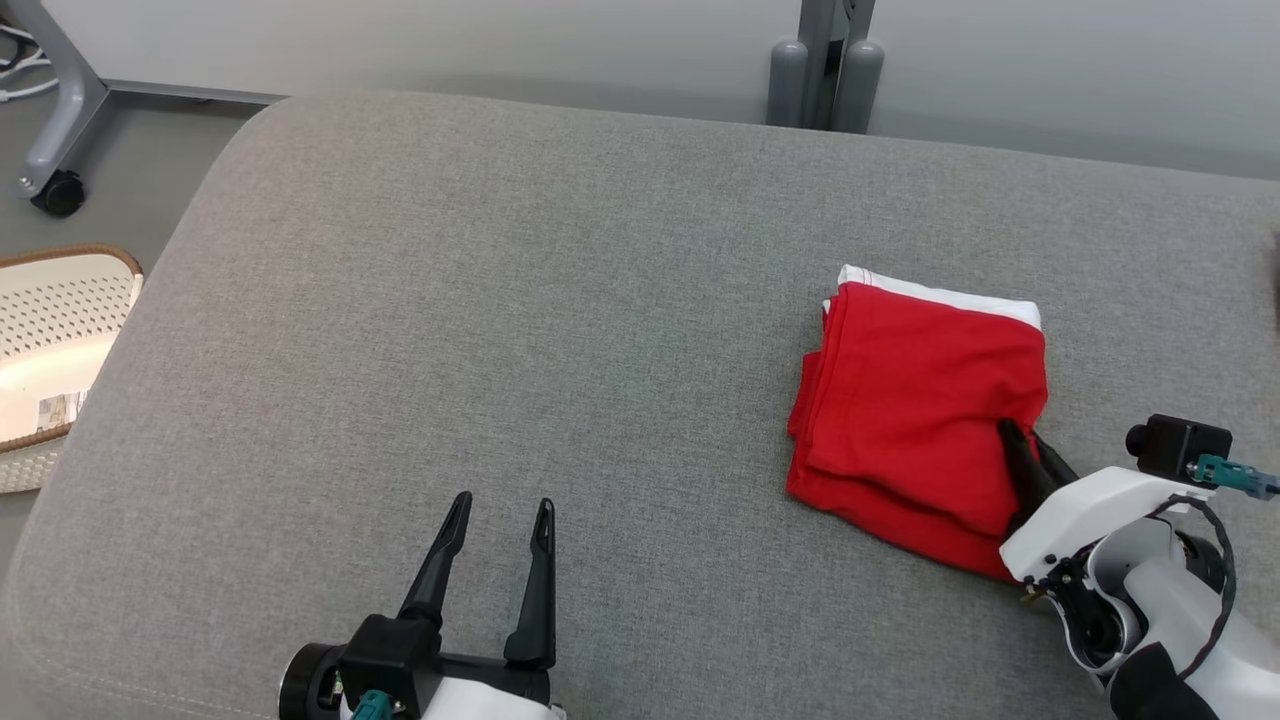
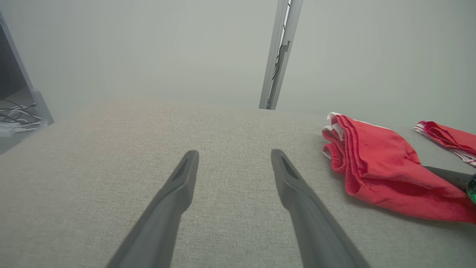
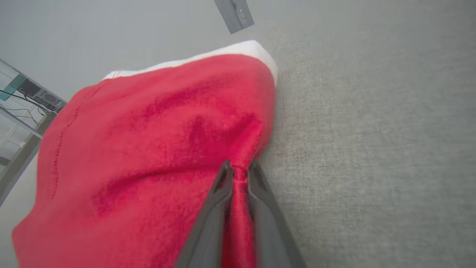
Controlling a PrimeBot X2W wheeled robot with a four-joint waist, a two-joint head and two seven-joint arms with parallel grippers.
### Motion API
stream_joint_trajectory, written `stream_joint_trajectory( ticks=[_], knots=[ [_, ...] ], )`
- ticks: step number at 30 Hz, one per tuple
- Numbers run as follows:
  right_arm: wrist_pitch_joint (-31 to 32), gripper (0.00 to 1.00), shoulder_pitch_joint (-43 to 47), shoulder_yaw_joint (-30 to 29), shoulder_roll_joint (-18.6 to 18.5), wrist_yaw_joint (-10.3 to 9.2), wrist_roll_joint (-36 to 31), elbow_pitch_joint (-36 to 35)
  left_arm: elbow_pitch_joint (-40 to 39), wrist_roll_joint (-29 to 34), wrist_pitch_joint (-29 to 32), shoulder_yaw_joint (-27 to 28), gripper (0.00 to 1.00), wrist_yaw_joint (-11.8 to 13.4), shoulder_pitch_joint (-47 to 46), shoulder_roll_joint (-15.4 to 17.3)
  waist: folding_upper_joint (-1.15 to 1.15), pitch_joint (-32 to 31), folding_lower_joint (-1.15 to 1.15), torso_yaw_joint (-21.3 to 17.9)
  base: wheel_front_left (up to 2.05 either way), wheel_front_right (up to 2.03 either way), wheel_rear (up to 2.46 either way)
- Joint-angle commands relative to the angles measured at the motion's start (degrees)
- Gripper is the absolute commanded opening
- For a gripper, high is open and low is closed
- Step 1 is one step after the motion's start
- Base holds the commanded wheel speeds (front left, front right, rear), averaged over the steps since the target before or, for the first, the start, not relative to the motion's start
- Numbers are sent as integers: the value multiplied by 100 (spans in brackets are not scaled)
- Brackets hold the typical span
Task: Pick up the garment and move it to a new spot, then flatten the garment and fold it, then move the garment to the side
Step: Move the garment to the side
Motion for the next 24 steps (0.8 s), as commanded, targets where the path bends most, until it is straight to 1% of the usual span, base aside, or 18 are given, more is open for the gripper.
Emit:
stream_joint_trajectory(
  ticks=[1,4,8,15,16,19,24],
  knots=[
    [-89,0,42,78,-7,0,-15,31,22,17,-25,23,100,15,-49,23,0,-31,0,-34,0,0,0],
    [-215,0,-53,189,-85,0,-155,13,31,52,-25,27,100,7,-20,22,0,-60,0,-115,0,0,0],
    [-291,0,-316,194,-243,0,-578,-123,-4,124,-24,45,100,-33,-26,23,0,-2,0,-326,0,0,0],
    [-287,0,-558,-263,-507,0,-1676,-661,-58,254,-24,68,100,-105,-205,23,0,225,0,-758,0,0,0],
    [-287,0,-558,-263,-507,0,-1676,-661,-58,254,-24,68,100,-105,-205,23,0,225,0,-758,0,0,0],
    [-286,0,-626,-478,-543,0,-2100,-855,-78,314,-24,74,100,-146,-292,23,0,327,0,-986,0,0,0],
    [-287,0,-714,-819,-537,-1,-2587,-1109,-71,423,-25,81,100,-207,-441,34,0,505,0,-1374,0,0,0]
  ],
)
